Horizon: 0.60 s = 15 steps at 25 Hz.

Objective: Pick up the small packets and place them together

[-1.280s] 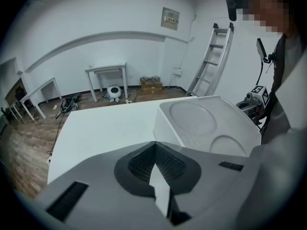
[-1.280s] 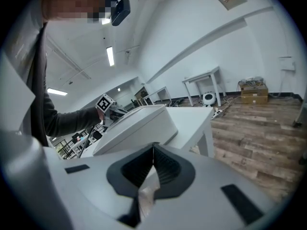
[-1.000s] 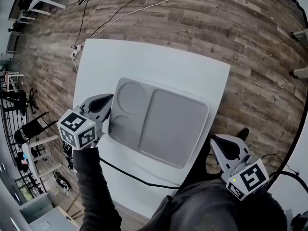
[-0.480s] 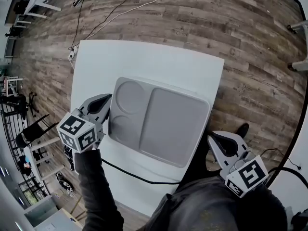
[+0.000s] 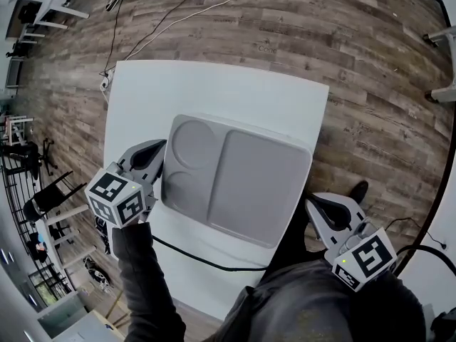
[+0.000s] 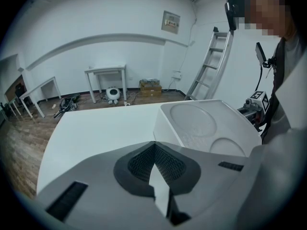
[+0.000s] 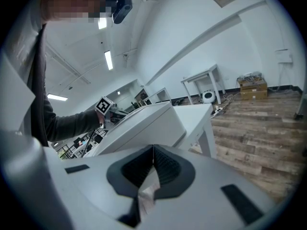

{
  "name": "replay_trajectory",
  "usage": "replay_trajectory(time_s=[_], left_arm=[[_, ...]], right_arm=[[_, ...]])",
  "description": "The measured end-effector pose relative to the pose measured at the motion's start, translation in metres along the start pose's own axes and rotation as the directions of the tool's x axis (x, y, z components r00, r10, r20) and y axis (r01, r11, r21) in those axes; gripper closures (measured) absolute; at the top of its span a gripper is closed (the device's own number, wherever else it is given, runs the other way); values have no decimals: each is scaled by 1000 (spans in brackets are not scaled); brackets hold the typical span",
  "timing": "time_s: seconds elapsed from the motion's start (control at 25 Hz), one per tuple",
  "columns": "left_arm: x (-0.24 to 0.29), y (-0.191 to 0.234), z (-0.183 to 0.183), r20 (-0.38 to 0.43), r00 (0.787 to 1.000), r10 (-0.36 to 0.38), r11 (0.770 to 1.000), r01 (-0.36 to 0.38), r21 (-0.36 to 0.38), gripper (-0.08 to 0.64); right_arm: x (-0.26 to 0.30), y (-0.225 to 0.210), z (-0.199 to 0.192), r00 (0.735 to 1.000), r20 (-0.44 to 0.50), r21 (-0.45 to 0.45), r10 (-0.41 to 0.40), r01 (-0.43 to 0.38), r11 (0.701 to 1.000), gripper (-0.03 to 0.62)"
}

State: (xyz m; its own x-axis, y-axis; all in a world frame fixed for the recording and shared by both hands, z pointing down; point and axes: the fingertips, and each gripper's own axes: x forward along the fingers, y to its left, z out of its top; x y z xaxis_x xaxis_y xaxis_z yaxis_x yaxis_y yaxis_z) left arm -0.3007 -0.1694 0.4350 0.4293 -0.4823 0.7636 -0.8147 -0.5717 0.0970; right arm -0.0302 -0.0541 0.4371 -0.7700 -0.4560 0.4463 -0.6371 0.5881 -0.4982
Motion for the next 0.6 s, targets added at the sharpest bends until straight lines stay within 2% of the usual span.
replay_trajectory(time_s=[0.16,0.28,0.36,0.44,0.52,0.6], left_arm=[[0,-2,1,16,1000,23,1000,-23,3,571],[-6,5,5,50,993,107,994,-107,-12,571],[-18,9,10,92,976,197,980,-194,-45,571],[-36,3,18,136,949,284,959,-278,-62,571],[-58,-15,29,180,922,343,939,-335,-73,571],[-79,-42,36,216,901,376,926,-361,-109,571]], right_arm=[[-1,-2,-1,1000,3,-5,5,-5,1000,588],[-1,-2,1,1000,7,-6,15,-15,1000,588],[-3,-4,2,1000,15,-1,25,-25,1000,588],[-5,-8,3,998,30,14,52,-52,999,587],[-6,-7,5,992,57,57,115,-118,991,586],[-7,-3,7,974,98,148,202,-215,965,561]])
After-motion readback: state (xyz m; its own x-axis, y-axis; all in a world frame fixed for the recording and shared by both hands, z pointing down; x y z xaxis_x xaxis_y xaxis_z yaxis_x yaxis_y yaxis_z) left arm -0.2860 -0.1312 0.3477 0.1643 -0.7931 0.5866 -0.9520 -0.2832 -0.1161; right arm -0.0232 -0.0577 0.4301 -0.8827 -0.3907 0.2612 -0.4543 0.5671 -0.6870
